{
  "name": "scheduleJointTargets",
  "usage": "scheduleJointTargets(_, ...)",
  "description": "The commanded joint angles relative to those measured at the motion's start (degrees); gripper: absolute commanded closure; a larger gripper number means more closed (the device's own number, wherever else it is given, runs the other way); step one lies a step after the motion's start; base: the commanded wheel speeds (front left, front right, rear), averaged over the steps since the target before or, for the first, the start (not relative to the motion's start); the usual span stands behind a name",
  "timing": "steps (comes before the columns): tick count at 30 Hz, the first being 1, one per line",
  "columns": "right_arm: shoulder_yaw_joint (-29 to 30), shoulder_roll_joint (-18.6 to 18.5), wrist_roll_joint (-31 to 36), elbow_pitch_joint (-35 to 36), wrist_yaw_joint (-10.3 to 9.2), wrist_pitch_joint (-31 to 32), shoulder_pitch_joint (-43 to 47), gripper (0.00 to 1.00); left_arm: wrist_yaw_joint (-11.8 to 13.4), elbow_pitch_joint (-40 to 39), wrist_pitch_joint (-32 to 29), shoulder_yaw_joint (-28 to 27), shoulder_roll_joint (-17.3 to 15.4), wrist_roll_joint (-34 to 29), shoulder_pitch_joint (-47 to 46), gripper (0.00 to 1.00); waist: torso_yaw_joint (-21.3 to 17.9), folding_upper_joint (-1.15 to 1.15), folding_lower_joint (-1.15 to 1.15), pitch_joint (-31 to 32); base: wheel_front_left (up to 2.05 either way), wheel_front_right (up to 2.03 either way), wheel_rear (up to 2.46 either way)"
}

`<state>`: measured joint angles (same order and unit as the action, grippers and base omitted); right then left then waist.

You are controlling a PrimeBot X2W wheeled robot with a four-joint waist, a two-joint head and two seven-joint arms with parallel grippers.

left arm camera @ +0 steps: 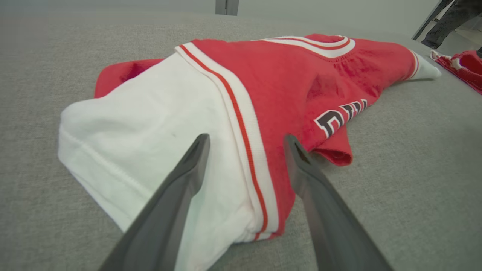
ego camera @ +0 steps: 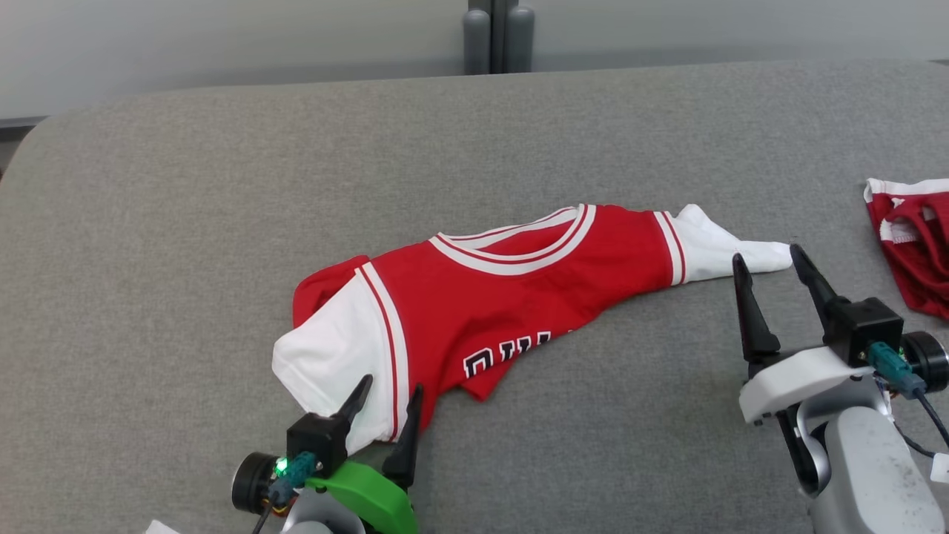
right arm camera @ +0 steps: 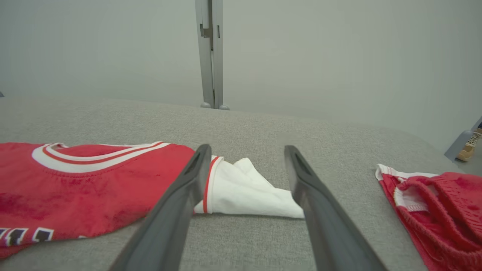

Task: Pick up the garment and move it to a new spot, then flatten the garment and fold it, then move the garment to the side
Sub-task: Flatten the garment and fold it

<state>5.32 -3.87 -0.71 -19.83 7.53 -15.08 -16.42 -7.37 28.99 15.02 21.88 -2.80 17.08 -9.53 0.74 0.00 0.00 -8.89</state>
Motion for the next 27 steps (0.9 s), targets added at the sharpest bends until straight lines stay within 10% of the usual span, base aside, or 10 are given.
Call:
scheduleJointTargets(1,0.3,0.0,-0.5,0.5,-0.10,-0.1,1.2,0.00,-0.2,1.4,0.2,0.0,-0.3,0.0,-1.5,0.00,-0.6,0.00,0.00,-0.4,0.00,0.00,0.00)
scheduleJointTargets(7,0.4,0.6,-1.1,1.2,-0.10,-0.1,3.6,0.00,-0.2,5.6,0.2,-0.5,-0.3,0.3,-3.0,0.00,-1.5,0.00,0.00,-0.9,0.00,0.00,0.00)
scheduleJointTargets(10,0.3,0.8,-1.1,1.3,-0.10,-0.1,4.2,0.00,-0.2,6.2,0.2,-0.2,-0.3,-0.1,-3.3,1.00,-1.6,0.00,0.00,-0.8,0.00,0.00,0.00)
scheduleJointTargets(27,0.4,0.8,-3.0,0.7,-0.10,-0.1,3.4,0.00,-0.2,-3.4,0.2,-2.7,-0.5,-3.1,-6.3,1.00,-1.5,0.00,0.00,-0.7,0.00,0.00,0.00)
